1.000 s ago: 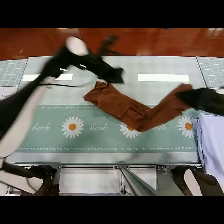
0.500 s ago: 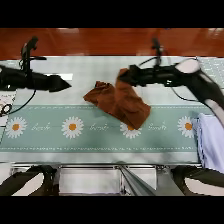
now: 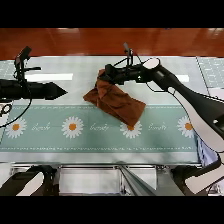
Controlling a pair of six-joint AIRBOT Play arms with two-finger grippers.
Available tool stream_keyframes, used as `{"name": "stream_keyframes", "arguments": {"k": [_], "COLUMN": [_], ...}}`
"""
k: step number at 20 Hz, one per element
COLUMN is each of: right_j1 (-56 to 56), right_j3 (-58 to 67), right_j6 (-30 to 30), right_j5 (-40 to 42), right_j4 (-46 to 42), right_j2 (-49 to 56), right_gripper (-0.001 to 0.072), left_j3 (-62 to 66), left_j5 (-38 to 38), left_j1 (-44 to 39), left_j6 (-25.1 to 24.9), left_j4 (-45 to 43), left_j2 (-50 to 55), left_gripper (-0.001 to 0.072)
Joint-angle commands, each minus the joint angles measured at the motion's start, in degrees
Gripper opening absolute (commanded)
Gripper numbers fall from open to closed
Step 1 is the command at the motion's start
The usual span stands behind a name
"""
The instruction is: Fold the shirts.
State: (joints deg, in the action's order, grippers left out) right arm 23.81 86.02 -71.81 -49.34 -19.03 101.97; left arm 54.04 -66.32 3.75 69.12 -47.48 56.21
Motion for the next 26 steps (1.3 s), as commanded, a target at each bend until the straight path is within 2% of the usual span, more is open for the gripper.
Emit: {"name": "stream_keyframes", "arguments": {"k": [1,2,3,7,11,14,15,16,18,20,23,26], "right_j1": [1.4,1.3,1.2,-3.6,-15.3,-22.7,-24.5,-26.8,-31.5,-34.8,-33.4,-27.6], "right_j3": [1.2,1.2,1.2,1.2,1.2,-3.4,-8.6,-16.5,-33.7,-50.6,-67.1,-67.9], "right_j6": [-0.4,-1.2,-3.2,-8.1,-13.7,-18.9,-21.0,-22.5,-24.0,-22.0,-11.6,-0.7], "right_j5": [-0.1,-0.1,-1.0,-18.8,-31.4,-34.9,-32.6,-27.5,-17.9,-9.5,2.8,6.1], "right_j4": [0.0,-1.0,-3.1,-12.7,-31.9,-58.6,-64.8,-66.4,-59.5,-43.7,-17.5,-2.7], "right_j2": [2.7,2.8,2.8,-0.4,-16.5,-33.2,-38.9,-45.1,-54.2,-58.0,-54.2,-43.2], "right_gripper": [0.0037,0.0190,0.0416,0.0403,0.0403,0.0403,0.0403,0.0403,0.0408,0.0412,0.0411,0.0411], "left_j3": [-0.3,-0.3,-0.3,-0.3,-0.3,-1.5,-2.7,-4.3,-7.7,-10.3,-12.0,-12.0], "left_j5": [0.4,0.5,0.8,3.3,1.9,1.4,1.5,1.8,1.7,1.9,2.7,3.3], "left_j1": [0.1,0.1,0.1,0.2,0.2,0.2,0.2,0.2,0.2,0.2,0.2,0.2], "left_j6": [-0.1,-0.1,-0.1,-0.1,0.0,1.5,1.6,1.7,1.6,1.6,1.6,1.6], "left_j4": [-0.1,-0.1,-0.1,-0.5,-3.3,-3.5,-3.5,-3.5,-3.5,-3.5,-3.5,-2.4], "left_j2": [-0.1,-0.1,-0.1,0.1,0.2,0.2,0.2,0.1,0.1,0.1,0.2,0.2], "left_gripper": [0.0021,0.0021,0.0021,0.0021,0.0021,0.0021,0.0021,0.0021,0.0021,0.0021,0.0021,0.0021]}}
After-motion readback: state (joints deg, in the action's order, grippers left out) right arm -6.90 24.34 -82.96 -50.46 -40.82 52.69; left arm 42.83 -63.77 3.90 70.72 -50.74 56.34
